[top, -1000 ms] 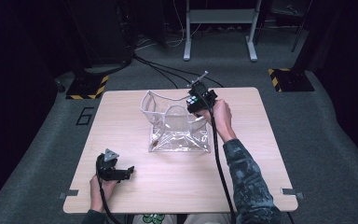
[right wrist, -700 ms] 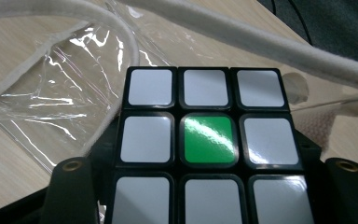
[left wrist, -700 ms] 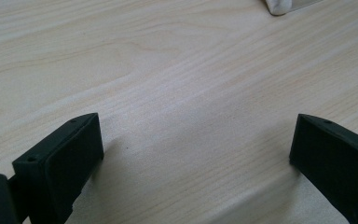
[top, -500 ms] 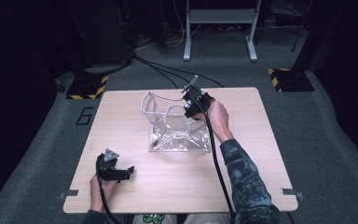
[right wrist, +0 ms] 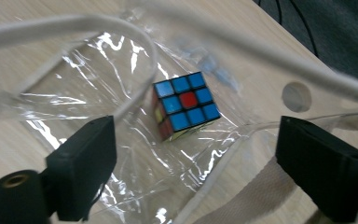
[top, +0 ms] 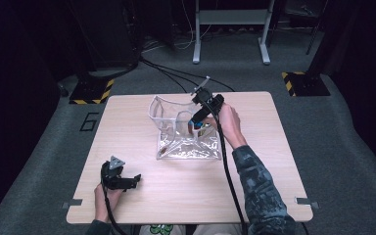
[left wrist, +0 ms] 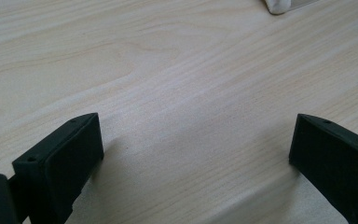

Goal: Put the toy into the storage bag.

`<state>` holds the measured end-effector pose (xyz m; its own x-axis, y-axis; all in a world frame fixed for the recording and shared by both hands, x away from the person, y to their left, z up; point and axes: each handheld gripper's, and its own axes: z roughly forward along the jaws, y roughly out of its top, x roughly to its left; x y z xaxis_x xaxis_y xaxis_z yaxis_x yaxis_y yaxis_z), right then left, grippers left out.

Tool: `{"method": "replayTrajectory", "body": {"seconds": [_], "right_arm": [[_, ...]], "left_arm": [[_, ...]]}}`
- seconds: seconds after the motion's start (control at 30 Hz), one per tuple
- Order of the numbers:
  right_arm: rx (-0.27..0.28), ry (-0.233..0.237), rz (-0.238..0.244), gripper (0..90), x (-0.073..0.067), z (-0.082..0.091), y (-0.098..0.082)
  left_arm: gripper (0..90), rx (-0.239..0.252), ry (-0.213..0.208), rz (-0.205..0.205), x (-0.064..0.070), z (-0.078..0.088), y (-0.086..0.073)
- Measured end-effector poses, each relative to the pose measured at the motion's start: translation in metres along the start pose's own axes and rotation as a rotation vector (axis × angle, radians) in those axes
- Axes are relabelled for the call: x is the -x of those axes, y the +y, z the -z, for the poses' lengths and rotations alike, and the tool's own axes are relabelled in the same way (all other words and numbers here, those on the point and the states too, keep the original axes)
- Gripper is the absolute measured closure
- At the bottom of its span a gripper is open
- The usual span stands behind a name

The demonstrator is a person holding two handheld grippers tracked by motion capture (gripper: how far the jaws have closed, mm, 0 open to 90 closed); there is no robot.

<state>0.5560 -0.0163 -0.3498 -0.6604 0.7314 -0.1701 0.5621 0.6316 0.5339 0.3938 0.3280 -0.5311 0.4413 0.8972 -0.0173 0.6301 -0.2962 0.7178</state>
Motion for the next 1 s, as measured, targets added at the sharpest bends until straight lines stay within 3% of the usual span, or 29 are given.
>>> {"method": "replayTrajectory", "body": {"seconds": [0.23, 0.47, 1.0], "right_arm": [[0.083, 0.029, -0.004, 0.2, -0.002, 0.027, -0.009], [0.154, 0.022, -0.005, 0.0, -0.005, 0.048, -0.024], [0.212, -0.002, -0.025, 0.0, -0.011, 0.071, -0.072]], "left_arm": [[2.7, -0.001, 0.003, -0.007, 0.0, 0.0, 0.0], [2.7, -0.002, 0.001, -0.007, 0.0, 0.0, 0.0], [2.7, -0.001, 0.002, -0.007, 0.0, 0.0, 0.0]]}}
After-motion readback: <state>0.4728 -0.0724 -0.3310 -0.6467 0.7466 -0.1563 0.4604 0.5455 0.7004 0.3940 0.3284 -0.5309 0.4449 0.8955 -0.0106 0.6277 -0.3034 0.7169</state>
